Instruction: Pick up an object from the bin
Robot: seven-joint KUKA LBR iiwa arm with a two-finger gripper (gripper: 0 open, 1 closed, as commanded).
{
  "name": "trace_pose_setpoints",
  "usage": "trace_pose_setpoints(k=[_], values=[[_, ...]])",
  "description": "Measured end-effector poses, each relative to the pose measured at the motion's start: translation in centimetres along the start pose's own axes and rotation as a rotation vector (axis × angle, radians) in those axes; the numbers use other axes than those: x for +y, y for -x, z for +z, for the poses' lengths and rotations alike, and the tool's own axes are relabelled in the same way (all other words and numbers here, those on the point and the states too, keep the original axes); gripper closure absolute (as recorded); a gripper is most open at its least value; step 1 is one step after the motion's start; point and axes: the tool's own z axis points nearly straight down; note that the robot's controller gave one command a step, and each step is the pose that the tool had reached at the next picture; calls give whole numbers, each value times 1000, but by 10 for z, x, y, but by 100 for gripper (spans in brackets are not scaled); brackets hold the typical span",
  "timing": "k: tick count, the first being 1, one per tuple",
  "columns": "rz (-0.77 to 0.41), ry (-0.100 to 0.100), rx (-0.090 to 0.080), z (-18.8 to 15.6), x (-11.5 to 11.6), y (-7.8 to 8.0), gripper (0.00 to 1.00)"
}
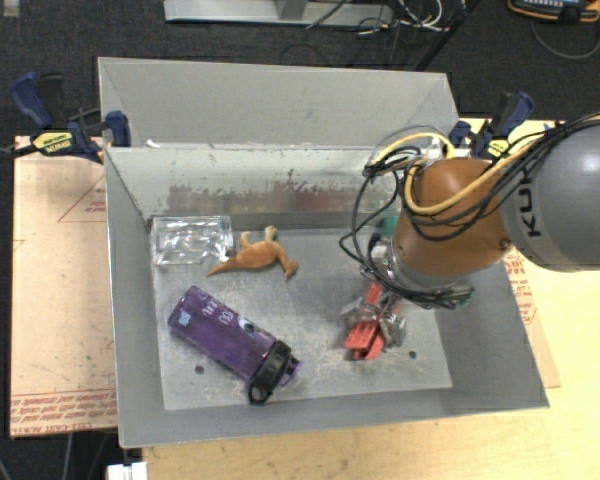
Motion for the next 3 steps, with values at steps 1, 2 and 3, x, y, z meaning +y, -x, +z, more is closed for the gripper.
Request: trace_pose_setpoints(k=[1, 2, 3], values=[[0, 0, 0, 0, 0, 0, 100], [0, 4, 1, -4, 1, 0, 100], [1, 7, 3, -20, 2, -1, 100]])
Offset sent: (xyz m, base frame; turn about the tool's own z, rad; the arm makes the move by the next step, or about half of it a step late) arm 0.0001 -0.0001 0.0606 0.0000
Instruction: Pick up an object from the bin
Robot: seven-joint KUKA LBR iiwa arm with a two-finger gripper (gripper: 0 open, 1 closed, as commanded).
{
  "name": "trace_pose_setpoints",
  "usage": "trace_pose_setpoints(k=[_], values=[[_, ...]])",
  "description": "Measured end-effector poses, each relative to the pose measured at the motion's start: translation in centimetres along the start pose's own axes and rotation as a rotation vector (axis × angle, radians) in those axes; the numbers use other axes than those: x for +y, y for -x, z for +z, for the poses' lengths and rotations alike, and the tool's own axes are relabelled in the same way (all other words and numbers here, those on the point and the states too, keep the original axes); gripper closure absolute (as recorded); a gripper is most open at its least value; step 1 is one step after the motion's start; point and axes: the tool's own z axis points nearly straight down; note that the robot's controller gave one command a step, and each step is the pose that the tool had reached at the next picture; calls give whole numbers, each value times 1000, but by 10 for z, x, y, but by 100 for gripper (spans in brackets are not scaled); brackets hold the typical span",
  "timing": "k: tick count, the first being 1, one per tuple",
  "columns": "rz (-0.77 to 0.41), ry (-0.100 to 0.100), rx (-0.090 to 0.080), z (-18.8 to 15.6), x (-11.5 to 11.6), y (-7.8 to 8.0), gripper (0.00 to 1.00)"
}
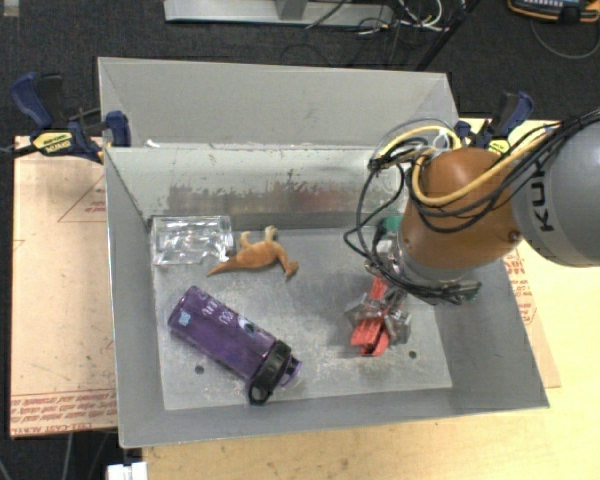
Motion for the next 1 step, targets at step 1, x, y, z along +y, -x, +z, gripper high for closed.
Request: trace_pose_setpoints(k=[1], values=[[1, -6, -4, -13, -2, 1, 100]])
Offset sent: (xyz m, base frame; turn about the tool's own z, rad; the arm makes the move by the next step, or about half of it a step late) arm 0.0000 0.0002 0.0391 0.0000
